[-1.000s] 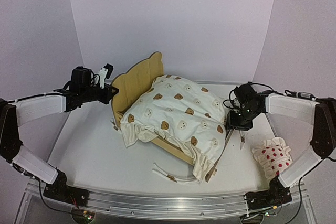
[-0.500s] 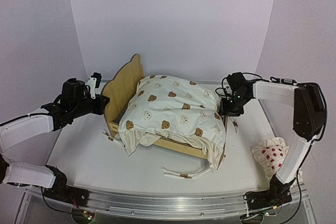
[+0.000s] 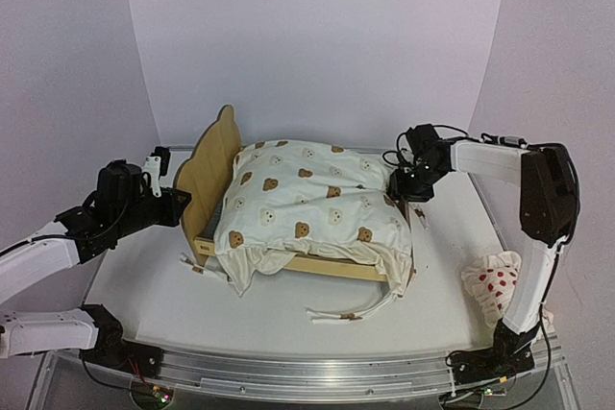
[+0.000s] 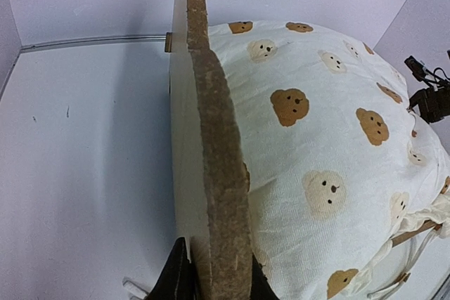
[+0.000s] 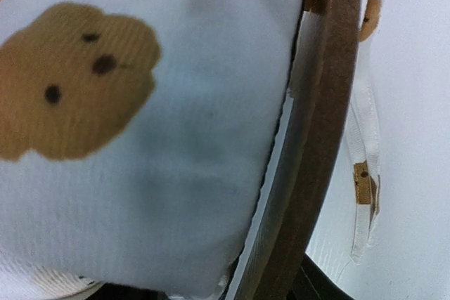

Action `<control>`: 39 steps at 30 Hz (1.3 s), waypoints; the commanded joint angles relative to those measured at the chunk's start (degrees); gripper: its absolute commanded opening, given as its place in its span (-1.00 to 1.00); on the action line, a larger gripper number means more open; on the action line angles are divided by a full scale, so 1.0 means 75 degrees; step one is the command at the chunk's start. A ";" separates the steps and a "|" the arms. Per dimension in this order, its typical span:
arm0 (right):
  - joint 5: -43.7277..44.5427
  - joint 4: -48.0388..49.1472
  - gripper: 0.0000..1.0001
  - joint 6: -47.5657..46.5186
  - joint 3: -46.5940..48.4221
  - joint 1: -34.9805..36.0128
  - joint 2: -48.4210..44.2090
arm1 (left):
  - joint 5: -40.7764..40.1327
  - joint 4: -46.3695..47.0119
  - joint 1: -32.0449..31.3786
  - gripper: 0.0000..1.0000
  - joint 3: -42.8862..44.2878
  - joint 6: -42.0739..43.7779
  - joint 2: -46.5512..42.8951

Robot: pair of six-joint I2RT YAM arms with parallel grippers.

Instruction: Set up the pet bed

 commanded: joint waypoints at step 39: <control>0.2366 -0.2683 0.84 -0.0336 0.5591 0.6235 0.1259 | -0.0185 -0.3368 -0.0389 0.84 0.1736 -0.1942 -0.1455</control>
